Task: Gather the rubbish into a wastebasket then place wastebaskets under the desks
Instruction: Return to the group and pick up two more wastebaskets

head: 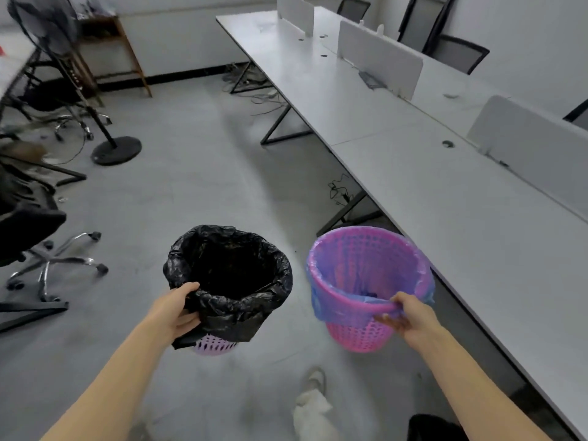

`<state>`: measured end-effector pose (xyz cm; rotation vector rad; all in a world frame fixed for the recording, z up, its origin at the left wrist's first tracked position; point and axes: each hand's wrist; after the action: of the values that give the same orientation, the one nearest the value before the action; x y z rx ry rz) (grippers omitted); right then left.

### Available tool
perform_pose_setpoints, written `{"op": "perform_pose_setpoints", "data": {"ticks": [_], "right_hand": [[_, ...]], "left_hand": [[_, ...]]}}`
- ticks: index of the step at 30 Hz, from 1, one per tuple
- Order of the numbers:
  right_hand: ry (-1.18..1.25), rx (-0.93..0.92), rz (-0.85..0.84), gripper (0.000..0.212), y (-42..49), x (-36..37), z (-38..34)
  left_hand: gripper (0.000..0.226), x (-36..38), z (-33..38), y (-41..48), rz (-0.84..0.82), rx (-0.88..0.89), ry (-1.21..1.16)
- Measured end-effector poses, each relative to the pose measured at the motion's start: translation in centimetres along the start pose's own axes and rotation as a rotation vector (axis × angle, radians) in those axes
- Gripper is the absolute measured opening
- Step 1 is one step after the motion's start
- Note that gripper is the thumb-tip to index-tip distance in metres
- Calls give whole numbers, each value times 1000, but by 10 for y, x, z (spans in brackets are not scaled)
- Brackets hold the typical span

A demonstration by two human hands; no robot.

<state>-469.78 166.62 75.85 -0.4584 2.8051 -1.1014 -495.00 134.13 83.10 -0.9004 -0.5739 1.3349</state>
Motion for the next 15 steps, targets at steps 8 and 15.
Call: {"op": "perform_pose_setpoints", "data": {"ticks": [8, 15], "right_hand": [[-121, 80, -33, 6, 114, 137, -72], [-194, 90, 31, 29, 221, 248, -84]], "left_hand": [[35, 72, 106, 91, 5, -127, -70], [31, 123, 168, 213, 25, -215, -69]]}}
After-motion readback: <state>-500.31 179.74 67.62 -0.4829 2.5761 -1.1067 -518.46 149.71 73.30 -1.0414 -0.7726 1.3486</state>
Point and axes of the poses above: each hand's wrist, its own y-axis towards the middle knuckle, its own x-axis out of the palm, z = x × y, and after that the axes turned 7 degrees about -x, right-handed
